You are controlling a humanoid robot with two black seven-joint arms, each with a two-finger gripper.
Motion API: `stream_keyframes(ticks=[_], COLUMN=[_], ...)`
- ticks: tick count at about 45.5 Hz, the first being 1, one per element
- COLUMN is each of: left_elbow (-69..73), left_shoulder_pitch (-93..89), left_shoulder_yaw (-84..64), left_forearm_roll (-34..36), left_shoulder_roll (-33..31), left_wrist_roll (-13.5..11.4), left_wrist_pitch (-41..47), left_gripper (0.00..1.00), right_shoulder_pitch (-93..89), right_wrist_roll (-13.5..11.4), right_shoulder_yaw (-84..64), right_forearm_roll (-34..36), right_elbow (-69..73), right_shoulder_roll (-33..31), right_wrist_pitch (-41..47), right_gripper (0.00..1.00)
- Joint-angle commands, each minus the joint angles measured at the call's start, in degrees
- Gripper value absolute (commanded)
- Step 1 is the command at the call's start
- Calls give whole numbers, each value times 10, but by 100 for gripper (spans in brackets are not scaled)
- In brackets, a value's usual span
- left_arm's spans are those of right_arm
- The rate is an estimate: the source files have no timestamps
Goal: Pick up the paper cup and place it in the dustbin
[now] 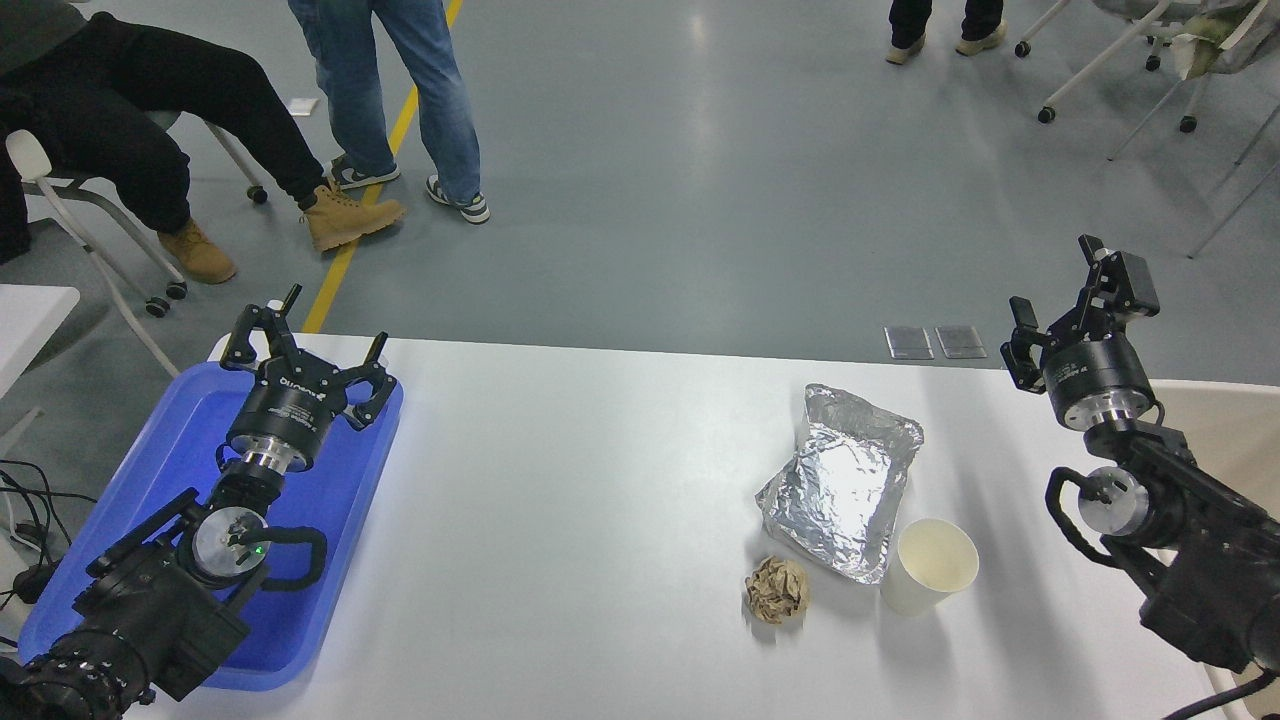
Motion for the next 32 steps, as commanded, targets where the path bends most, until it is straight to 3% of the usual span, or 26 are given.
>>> stream_keyframes(ticks=[1,32], left_elbow=[0,0], left_shoulder_pitch=[0,0], left_shoulder_yaw=[0,0], left_forearm_roll=[0,0], left_shoulder_roll=[0,0], left_wrist_roll=[0,0], left_wrist_pitch=[0,0], left_gripper=[100,100], right_shoulder_pitch=[5,15], right_wrist_roll=[0,0], right_shoulder_yaw=[-3,-3], right_forearm_roll=[-1,-1], right_elbow=[-1,-1], right_shoulder_roll=[0,1], right_wrist_pitch=[1,-2], right_gripper=[100,100])
